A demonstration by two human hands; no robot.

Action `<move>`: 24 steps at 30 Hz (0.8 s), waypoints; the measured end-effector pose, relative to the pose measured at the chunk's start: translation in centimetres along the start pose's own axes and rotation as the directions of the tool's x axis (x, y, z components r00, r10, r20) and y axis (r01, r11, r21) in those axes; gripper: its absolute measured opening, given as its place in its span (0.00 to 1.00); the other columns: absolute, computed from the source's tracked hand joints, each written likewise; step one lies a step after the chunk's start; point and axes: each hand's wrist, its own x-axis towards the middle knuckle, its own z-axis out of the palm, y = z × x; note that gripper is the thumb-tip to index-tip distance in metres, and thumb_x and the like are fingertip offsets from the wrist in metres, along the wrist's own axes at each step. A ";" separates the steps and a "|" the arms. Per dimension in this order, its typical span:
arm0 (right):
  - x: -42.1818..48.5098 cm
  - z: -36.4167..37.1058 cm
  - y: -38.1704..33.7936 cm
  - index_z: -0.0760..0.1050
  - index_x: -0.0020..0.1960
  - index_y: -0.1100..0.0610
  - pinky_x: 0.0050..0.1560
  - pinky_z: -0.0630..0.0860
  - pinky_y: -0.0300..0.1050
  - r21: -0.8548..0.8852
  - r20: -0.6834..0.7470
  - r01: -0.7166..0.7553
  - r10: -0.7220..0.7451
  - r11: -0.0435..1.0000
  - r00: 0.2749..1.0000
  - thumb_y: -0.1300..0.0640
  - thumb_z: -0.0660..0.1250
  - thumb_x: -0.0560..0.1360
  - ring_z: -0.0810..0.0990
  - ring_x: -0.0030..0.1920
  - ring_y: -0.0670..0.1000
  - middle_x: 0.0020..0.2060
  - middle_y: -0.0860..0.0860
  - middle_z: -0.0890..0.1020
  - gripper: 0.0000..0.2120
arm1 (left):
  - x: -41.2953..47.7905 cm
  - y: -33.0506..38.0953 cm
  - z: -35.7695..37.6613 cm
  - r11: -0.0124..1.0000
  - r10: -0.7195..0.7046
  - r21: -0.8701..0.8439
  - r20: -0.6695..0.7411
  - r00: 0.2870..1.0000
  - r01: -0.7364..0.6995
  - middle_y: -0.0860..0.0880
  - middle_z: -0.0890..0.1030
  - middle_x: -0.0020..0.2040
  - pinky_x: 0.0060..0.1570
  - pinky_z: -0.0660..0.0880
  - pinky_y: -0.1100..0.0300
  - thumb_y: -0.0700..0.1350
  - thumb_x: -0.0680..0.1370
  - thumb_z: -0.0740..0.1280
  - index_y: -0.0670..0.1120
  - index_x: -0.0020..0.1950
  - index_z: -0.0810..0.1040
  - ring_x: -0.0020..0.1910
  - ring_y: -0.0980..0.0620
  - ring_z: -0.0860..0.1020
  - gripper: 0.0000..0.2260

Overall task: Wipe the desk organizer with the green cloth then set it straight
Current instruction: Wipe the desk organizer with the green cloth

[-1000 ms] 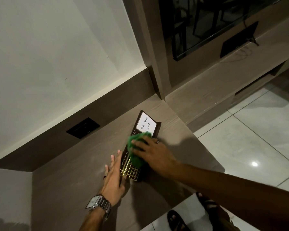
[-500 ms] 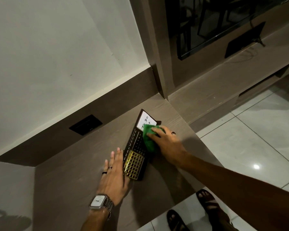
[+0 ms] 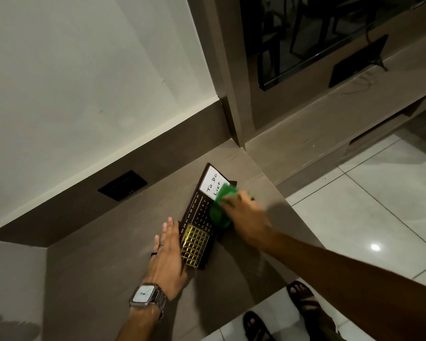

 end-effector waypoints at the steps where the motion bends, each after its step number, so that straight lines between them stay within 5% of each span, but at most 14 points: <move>1: -1.1 1.0 -1.3 0.71 0.66 0.54 0.49 0.79 0.57 -0.030 0.060 0.116 -0.114 0.993 0.992 0.61 0.75 0.67 0.71 0.61 0.61 0.64 0.56 0.74 0.29 | 0.0 0.0 0.0 1.000 0.004 -0.010 0.009 1.000 -0.004 0.49 0.34 0.75 0.73 0.36 0.51 0.43 0.69 0.71 0.49 0.73 0.30 0.74 0.52 0.36 0.52; 3: -3.1 1.9 -2.8 0.73 0.64 0.52 0.50 0.77 0.56 0.001 0.129 0.266 -0.264 0.964 0.956 0.57 0.78 0.65 0.71 0.61 0.60 0.62 0.53 0.77 0.30 | 0.0 0.0 -0.1 1.000 0.014 -0.008 0.025 1.000 -0.014 0.49 0.34 0.75 0.74 0.37 0.51 0.42 0.69 0.71 0.50 0.72 0.28 0.75 0.51 0.36 0.53; 6: -2.2 0.5 -1.8 0.72 0.65 0.51 0.51 0.75 0.56 0.050 0.182 0.276 -0.280 0.960 0.943 0.56 0.76 0.67 0.70 0.61 0.58 0.63 0.51 0.77 0.28 | -0.1 0.0 0.0 1.000 0.014 -0.006 0.040 0.999 -0.013 0.49 0.34 0.75 0.74 0.37 0.49 0.41 0.69 0.71 0.50 0.72 0.27 0.75 0.50 0.36 0.53; 10: 2.6 -3.2 1.4 0.73 0.63 0.49 0.49 0.76 0.49 0.091 0.191 -0.085 0.067 0.992 0.979 0.58 0.74 0.70 0.71 0.52 0.51 0.55 0.54 0.75 0.23 | 0.0 0.1 0.0 0.999 -0.002 -0.046 0.048 0.999 0.004 0.48 0.35 0.76 0.74 0.37 0.48 0.41 0.69 0.70 0.52 0.71 0.27 0.75 0.50 0.36 0.52; 12: 3.7 -4.1 1.0 0.74 0.61 0.51 0.48 0.74 0.47 -0.020 0.217 -0.156 0.156 0.988 0.964 0.58 0.75 0.70 0.69 0.48 0.48 0.53 0.53 0.76 0.21 | 0.0 0.1 0.1 0.998 0.000 -0.058 0.053 0.999 0.003 0.48 0.35 0.76 0.74 0.36 0.49 0.41 0.69 0.70 0.53 0.70 0.27 0.75 0.50 0.35 0.52; 15: 1.3 -2.0 -2.3 0.72 0.61 0.54 0.52 0.75 0.50 -0.212 0.247 0.082 -0.027 0.974 0.969 0.56 0.72 0.72 0.70 0.58 0.55 0.58 0.53 0.77 0.20 | 0.0 0.0 0.2 0.998 0.004 -0.059 0.054 0.999 -0.001 0.48 0.35 0.76 0.74 0.37 0.48 0.41 0.68 0.70 0.53 0.69 0.26 0.75 0.50 0.35 0.53; 17: -1.4 -0.8 -4.8 0.72 0.61 0.55 0.53 0.72 0.53 -0.192 0.315 0.305 -0.235 0.933 0.919 0.55 0.70 0.73 0.69 0.59 0.57 0.58 0.53 0.78 0.18 | 0.0 0.0 0.3 0.999 0.001 -0.054 0.048 0.999 0.002 0.48 0.35 0.76 0.74 0.37 0.48 0.40 0.68 0.70 0.52 0.69 0.26 0.75 0.50 0.35 0.53; 19: -2.8 -0.8 -5.5 0.72 0.61 0.55 0.53 0.71 0.54 -0.109 0.359 0.442 -0.380 0.890 0.853 0.55 0.70 0.72 0.69 0.57 0.57 0.57 0.53 0.78 0.18 | 0.0 0.1 0.3 0.998 -0.013 -0.064 0.043 0.999 0.016 0.48 0.36 0.76 0.74 0.38 0.48 0.40 0.68 0.70 0.52 0.70 0.26 0.75 0.50 0.36 0.53; 21: -2.7 -1.7 -5.2 0.72 0.64 0.53 0.55 0.70 0.55 0.078 0.408 0.416 -0.410 0.906 0.816 0.59 0.70 0.71 0.69 0.56 0.56 0.59 0.52 0.78 0.22 | 0.0 0.1 0.3 0.998 -0.025 -0.062 0.045 0.999 0.028 0.48 0.36 0.76 0.74 0.38 0.48 0.40 0.69 0.70 0.52 0.70 0.26 0.75 0.51 0.36 0.53; 24: -1.1 -4.1 -3.4 0.72 0.66 0.53 0.60 0.72 0.50 0.505 0.441 0.002 -0.259 0.863 0.859 0.66 0.67 0.72 0.73 0.59 0.54 0.61 0.53 0.77 0.24 | 0.1 0.0 0.1 0.999 -0.038 -0.029 0.054 0.998 0.040 0.49 0.34 0.76 0.74 0.37 0.49 0.41 0.69 0.70 0.53 0.71 0.26 0.75 0.51 0.36 0.53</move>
